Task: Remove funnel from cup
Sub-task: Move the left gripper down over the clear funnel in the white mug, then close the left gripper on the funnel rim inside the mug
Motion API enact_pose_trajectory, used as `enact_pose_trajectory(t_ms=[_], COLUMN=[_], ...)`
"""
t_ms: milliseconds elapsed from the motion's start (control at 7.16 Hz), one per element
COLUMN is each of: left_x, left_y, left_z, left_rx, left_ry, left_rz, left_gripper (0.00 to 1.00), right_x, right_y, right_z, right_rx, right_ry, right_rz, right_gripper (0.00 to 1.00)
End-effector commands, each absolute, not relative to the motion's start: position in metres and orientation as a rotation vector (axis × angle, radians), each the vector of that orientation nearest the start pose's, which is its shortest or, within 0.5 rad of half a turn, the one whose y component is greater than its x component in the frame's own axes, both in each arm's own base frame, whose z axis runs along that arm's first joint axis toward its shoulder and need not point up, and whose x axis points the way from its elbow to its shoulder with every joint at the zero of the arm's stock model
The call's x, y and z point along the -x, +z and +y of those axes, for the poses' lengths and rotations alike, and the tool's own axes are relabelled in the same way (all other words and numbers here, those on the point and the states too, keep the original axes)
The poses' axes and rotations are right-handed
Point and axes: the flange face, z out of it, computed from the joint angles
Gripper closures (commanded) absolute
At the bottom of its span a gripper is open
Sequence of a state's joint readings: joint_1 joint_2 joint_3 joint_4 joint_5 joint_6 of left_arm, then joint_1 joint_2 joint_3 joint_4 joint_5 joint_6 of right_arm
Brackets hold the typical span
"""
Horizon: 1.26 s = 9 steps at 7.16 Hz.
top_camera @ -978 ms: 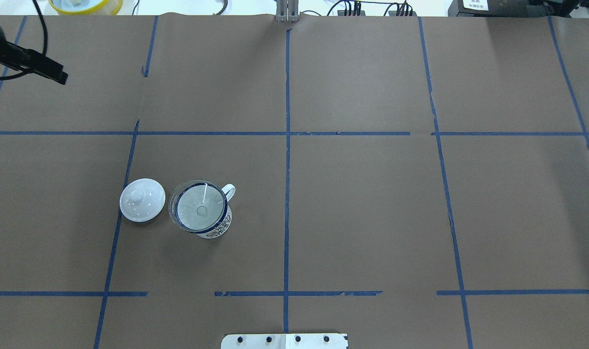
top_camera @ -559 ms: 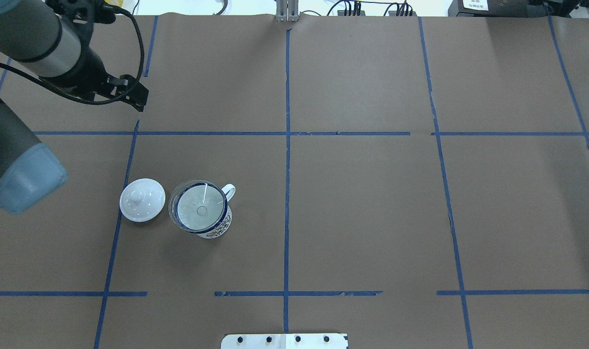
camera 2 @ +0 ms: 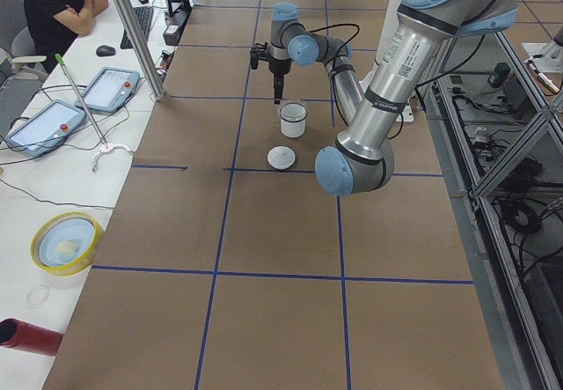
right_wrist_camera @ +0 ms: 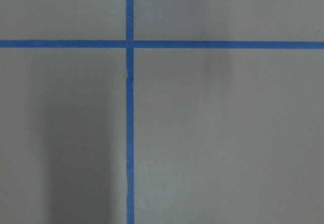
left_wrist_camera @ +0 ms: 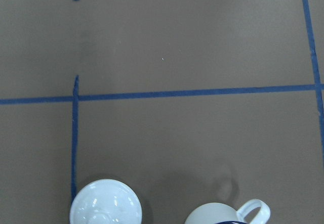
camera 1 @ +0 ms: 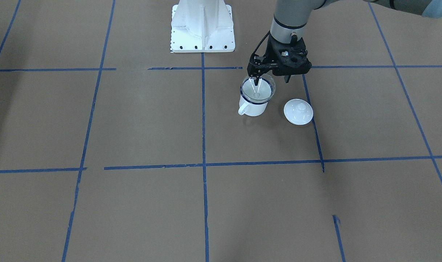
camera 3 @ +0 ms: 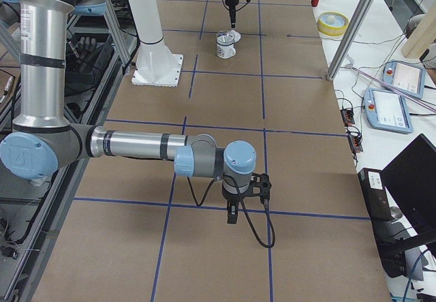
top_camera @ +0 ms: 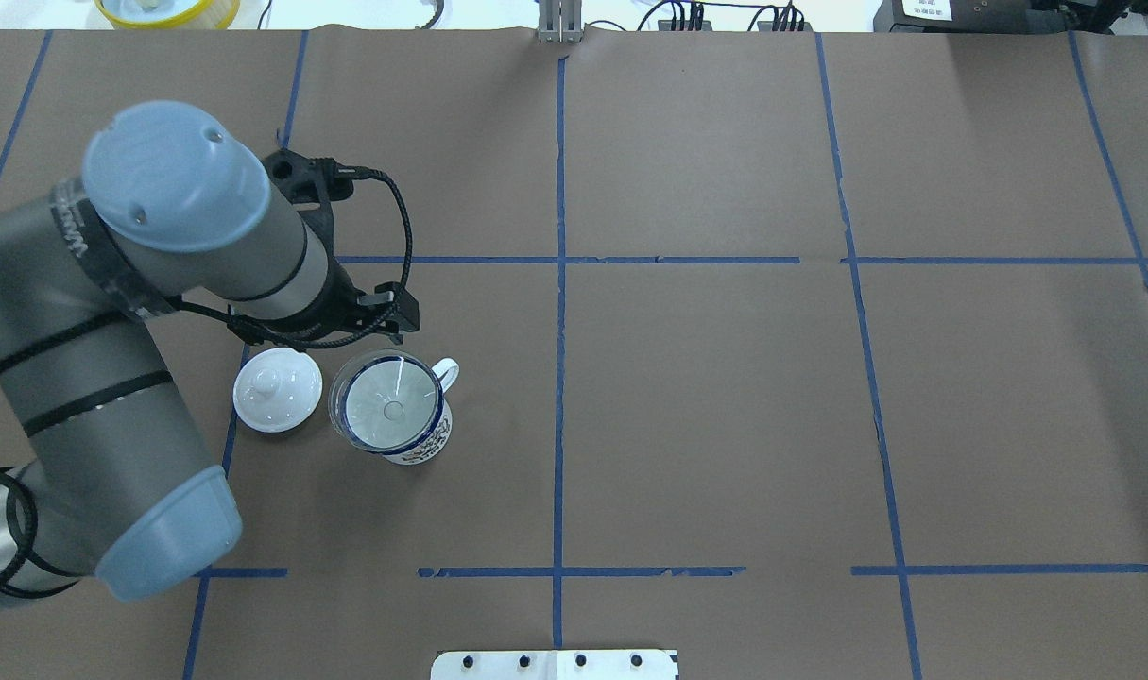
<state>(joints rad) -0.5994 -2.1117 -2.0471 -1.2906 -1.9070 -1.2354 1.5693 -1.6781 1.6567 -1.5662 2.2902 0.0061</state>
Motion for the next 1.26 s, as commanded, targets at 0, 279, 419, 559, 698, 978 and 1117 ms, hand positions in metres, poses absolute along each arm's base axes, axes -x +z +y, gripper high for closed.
enact_pose_trajectory(t_ms=[0, 279, 419, 559, 698, 978, 1117], left_x=[-0.451, -0.478, -0.485, -0.487, -0.490, -0.497, -0.499], left_y=[0.194, 0.196, 0.203, 0.206, 0.208, 0.212, 0.214], left_z=[-0.370, -0.381, -0.385, -0.385, -0.382, -0.379, -0.378], left_rx=[-0.013, -0.016, -0.013, -0.011, -0.006, 0.000, 0.003], left_ry=[-0.110, -0.117, -0.132, -0.130, -0.124, -0.114, -0.111], left_rz=[0.788, 0.819, 0.825, 0.821, 0.816, 0.808, 0.804], left_gripper=[0.00, 0.07, 0.16, 0.28, 0.41, 0.63, 0.63], right_x=[-0.067, -0.067, -0.067, -0.067, -0.067, -0.067, -0.067], right_y=[0.670, 0.670, 0.670, 0.670, 0.670, 0.670, 0.670], right_z=[-0.445, -0.445, -0.445, -0.445, -0.445, -0.445, -0.445], right_rx=[0.019, 0.019, 0.019, 0.019, 0.019, 0.019, 0.019], right_ry=[0.010, 0.010, 0.010, 0.010, 0.010, 0.010, 0.010], right_rz=[-0.719, -0.719, -0.719, -0.719, -0.719, -0.719, -0.719], right_gripper=[0.00, 0.00, 0.00, 0.00, 0.00, 0.00, 0.00])
